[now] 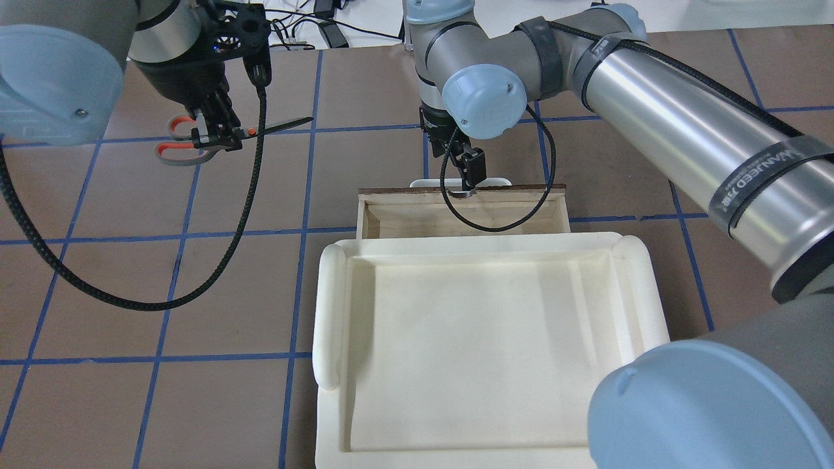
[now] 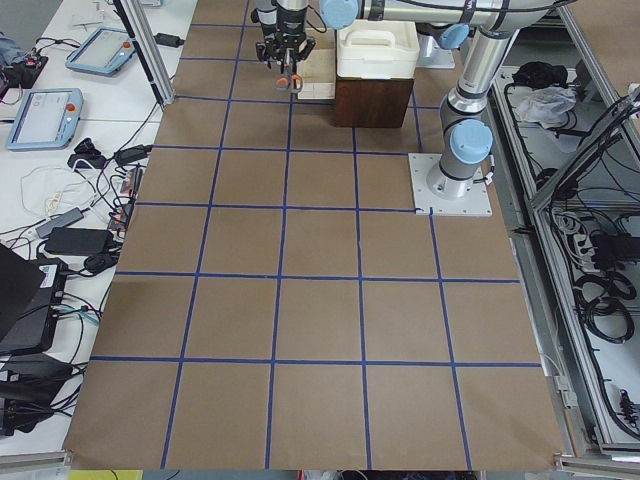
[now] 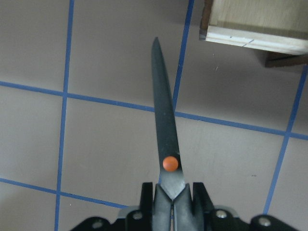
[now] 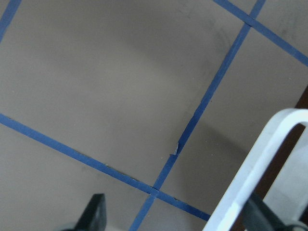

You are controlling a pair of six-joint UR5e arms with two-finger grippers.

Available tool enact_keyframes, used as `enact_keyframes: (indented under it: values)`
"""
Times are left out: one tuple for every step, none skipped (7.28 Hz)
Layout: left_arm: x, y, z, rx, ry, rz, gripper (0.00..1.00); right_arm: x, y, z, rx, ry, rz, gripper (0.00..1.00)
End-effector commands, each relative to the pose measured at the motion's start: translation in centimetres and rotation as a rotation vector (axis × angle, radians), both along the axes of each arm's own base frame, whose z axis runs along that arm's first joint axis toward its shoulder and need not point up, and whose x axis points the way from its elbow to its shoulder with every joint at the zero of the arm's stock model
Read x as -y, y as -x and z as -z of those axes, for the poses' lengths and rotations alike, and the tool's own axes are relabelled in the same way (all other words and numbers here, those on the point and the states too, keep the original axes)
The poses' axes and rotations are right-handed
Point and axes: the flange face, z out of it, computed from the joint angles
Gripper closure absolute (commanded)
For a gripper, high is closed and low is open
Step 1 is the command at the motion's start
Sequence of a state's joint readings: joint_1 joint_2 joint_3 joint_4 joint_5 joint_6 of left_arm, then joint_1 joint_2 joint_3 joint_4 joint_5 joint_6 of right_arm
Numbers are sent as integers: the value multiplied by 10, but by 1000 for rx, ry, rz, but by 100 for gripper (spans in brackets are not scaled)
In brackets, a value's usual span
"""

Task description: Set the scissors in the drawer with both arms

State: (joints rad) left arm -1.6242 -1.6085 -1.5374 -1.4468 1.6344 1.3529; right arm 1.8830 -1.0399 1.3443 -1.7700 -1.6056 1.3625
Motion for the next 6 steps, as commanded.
enact_keyframes:
  values:
    - [-11,12,-13,-36,21,20,100,8,1,-1,-9,34,0,0]
    - [-15,16,-12,-29,7,45,100,14,2,1,-10,36,2,0]
    - [-14,26,-2,-31,-23,61,100,19,2,-4,-6,49,3,0]
    - [-17,31,-5,-33,-15,57,100,22,5,-7,-4,55,7,0]
    - [-16,31,-2,-30,-22,56,100,25,5,-12,1,64,1,0]
    - [-12,35,4,-63,-37,61,100,27,4,-6,0,56,-19,0]
